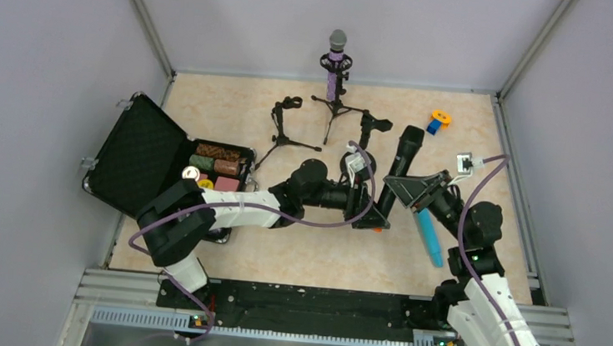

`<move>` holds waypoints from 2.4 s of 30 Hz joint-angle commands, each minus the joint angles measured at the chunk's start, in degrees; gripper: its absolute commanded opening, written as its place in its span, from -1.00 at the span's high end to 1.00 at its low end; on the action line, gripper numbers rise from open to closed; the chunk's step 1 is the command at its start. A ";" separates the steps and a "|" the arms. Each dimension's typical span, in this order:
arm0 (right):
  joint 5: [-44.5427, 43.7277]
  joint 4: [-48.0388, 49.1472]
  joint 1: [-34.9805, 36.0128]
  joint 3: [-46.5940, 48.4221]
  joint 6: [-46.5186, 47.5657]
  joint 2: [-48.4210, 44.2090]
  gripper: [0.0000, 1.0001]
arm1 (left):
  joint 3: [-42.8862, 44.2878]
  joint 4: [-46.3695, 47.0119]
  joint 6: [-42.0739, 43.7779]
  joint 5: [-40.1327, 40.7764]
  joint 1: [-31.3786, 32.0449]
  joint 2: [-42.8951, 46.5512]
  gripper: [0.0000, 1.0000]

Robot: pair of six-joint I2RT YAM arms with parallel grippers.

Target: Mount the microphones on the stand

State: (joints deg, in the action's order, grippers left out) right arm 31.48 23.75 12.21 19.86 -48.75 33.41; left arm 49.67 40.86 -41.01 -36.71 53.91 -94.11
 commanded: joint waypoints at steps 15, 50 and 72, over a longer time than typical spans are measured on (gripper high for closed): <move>1.93 -5.94 0.10 5.52 2.93 1.12 -0.80 | -0.61 -6.85 5.53 6.47 -0.14 6.99 1.00; 20.37 34.52 3.02 1.15 -14.47 21.13 -0.25 | -7.25 -7.17 7.62 5.14 1.37 17.19 1.00; 18.53 36.54 3.09 -0.98 -11.34 21.96 1.00 | -12.57 -4.94 6.91 11.97 1.29 20.26 -0.21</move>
State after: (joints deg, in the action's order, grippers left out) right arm 50.65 61.14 14.63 18.94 -63.90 57.54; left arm 38.17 30.44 -34.30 -27.53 55.24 -76.44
